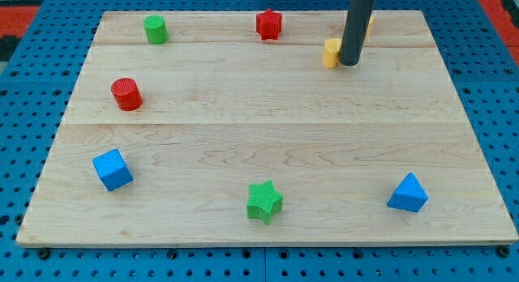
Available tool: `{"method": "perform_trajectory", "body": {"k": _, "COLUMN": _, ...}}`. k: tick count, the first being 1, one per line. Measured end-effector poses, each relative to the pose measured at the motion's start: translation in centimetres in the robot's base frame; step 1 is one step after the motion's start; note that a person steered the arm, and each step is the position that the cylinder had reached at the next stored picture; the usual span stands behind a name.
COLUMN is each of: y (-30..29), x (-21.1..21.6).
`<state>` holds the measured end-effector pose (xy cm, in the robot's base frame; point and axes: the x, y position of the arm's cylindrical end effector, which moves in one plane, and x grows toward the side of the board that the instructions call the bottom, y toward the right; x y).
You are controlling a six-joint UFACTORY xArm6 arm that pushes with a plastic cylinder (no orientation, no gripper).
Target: Move the yellow heart to the left of the yellow hexagon
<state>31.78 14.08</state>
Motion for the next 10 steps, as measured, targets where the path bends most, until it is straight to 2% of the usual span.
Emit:
{"method": "perform_trajectory", "body": {"k": 1, "y": 1.0, "x": 0.0}}
{"method": "perform_trajectory", "body": {"k": 2, "y": 2.3, "x": 1.8}}
{"method": "perform_trajectory", "body": {"k": 4, "y": -2.6, "x": 0.5}}
{"method": "perform_trajectory", "body": {"k": 6, "y": -3.0, "x": -3.4}}
{"method": "perform_trajectory", "body": {"k": 10, "y": -3.2, "x": -6.9}}
